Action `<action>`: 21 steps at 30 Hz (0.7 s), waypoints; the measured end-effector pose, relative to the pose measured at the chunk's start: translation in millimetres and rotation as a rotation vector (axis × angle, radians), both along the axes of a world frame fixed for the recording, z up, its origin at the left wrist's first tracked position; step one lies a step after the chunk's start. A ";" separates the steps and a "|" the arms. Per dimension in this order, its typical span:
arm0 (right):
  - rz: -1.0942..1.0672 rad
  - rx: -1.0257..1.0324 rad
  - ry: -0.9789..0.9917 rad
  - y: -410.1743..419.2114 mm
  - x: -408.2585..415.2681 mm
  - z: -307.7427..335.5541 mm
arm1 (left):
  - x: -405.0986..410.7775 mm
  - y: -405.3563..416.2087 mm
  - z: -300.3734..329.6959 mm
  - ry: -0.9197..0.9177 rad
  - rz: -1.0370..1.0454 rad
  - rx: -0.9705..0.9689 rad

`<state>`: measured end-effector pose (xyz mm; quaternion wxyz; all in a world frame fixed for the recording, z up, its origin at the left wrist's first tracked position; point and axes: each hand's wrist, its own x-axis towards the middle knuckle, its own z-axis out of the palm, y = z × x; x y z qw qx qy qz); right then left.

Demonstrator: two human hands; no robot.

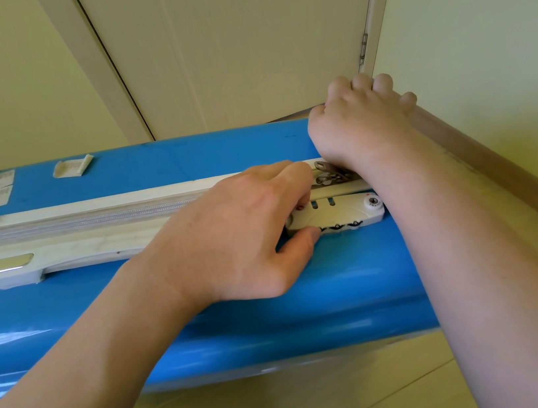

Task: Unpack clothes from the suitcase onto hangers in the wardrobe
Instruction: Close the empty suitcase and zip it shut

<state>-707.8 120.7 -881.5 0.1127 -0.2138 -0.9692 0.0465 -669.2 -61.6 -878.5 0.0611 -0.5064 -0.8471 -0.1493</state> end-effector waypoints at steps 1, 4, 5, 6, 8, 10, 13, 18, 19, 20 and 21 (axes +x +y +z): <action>-0.001 -0.001 -0.004 -0.1 -0.4 0.1 | -0.4 -0.2 0.0 -0.001 -0.004 0.001; -0.002 -0.001 -0.006 -0.2 -1.0 0.3 | -1.1 -0.8 -0.2 -0.011 -0.008 0.001; -0.001 -0.002 -0.004 -0.2 -0.9 0.3 | -1.2 -1.0 -0.2 -0.015 -0.009 0.000; 0.001 -0.002 -0.002 -0.2 -0.6 0.1 | -1.4 -1.1 -0.2 -0.018 -0.010 -0.002; 0.004 -0.001 0.003 -0.2 0.1 -0.3 | -2.1 -1.5 0.0 -0.022 -0.017 -0.003; 0.005 -0.001 0.002 0.0 -0.2 -0.2 | -2.7 -2.1 0.2 -0.023 -0.028 -0.003; 0.004 -0.005 -0.004 -0.2 -1.2 -0.1 | -3.1 -2.7 0.2 -0.027 -0.035 -0.003; 0.005 -0.007 0.004 -0.3 -1.5 -1.1 | -2.4 -2.3 -0.2 -0.037 -0.018 0.005; 0.004 -0.007 0.002 -0.1 -1.4 -1.0 | -2.0 -2.0 -0.2 -0.037 -0.013 0.007; 0.004 -0.007 0.000 0.1 -1.6 -1.1 | -1.5 -1.6 -0.5 -0.036 -0.007 0.008; 0.004 -0.006 -0.002 0.2 -1.7 -0.9 | -1.0 -1.4 -0.5 -0.034 -0.003 0.008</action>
